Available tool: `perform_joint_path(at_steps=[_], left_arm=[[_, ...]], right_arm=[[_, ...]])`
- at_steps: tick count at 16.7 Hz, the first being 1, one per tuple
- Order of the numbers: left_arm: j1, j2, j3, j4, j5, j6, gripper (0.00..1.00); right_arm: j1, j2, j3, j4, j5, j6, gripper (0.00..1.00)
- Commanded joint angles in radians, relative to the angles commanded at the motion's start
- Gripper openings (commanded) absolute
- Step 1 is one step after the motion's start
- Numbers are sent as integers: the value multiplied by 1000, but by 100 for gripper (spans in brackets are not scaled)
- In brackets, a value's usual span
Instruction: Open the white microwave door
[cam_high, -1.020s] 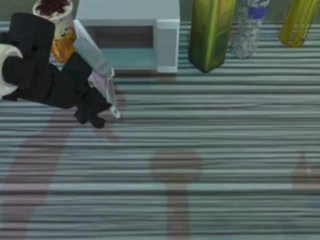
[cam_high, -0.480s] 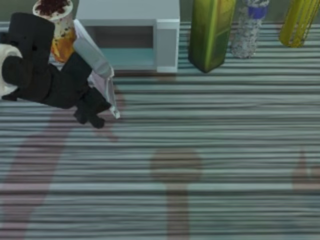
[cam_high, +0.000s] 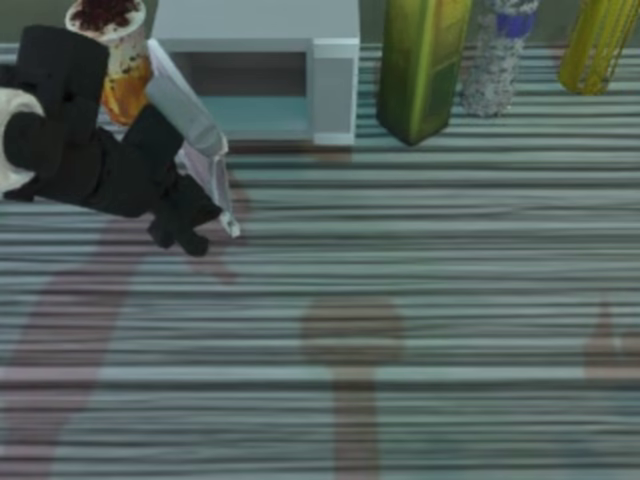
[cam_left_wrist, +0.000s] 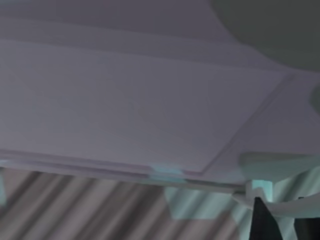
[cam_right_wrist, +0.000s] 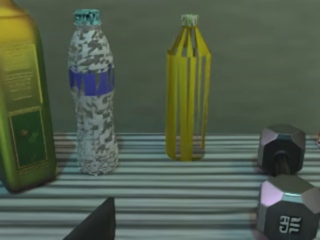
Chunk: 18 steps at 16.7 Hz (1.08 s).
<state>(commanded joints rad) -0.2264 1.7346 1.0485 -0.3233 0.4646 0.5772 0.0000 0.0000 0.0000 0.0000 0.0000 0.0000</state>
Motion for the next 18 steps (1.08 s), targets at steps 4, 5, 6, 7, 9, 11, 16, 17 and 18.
perform_joint_path(at_steps=[4,5,6,7,9,11,16,17,18], left_arm=[[1,2,-3,-9,10,8,0],[6,4,-1,-17,16,22,0],[11,5,3,-24,23,37,0],[17,5,7,-29,29,49,0],[29,4,15,-42,44,79,0],[40,8,17,-58,55,104,0],[42,8,18,-61,57,108,0],[42,8,18,-61,57,108,0],[42,8,18,-61,57,108,0]], right_arm=[[0,0,0,0,0,0,100],[0,0,0,0,0,0,100],[0,0,0,0,0,0,100],[0,0,0,0,0,0,100],[0,0,0,0,0,0,100],[0,0,0,0,0,0,100],[0,0,0,0,0,0,100],[0,0,0,0,0,0,100],[0,0,0,0,0,0,100]])
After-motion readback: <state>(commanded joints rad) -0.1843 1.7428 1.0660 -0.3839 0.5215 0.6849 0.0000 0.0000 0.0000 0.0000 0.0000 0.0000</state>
